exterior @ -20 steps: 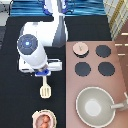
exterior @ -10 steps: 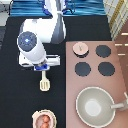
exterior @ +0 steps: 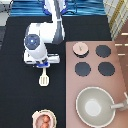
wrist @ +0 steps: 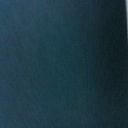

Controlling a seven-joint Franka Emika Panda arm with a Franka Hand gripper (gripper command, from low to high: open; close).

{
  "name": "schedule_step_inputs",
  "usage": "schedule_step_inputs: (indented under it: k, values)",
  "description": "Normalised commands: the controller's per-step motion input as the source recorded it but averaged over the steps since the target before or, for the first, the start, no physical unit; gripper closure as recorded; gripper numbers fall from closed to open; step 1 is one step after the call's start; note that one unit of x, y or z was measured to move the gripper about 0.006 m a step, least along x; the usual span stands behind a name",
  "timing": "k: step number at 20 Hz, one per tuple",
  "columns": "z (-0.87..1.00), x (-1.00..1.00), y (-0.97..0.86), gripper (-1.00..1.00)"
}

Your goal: Take the lid off the pot, put the pot on the plate, and use the tool to push the pot to the front of the table.

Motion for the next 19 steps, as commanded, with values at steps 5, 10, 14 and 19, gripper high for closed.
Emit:
schedule_step_inputs:
  k: [5,10,14,19]
  values:
    - [0.93,-0.87,0.03,-1.00]
    - [0.97,-0.79,0.01,-1.00]
    - [1.00,-0.55,-0.03,-1.00]
    - [1.00,-0.36,-0.05,-1.00]
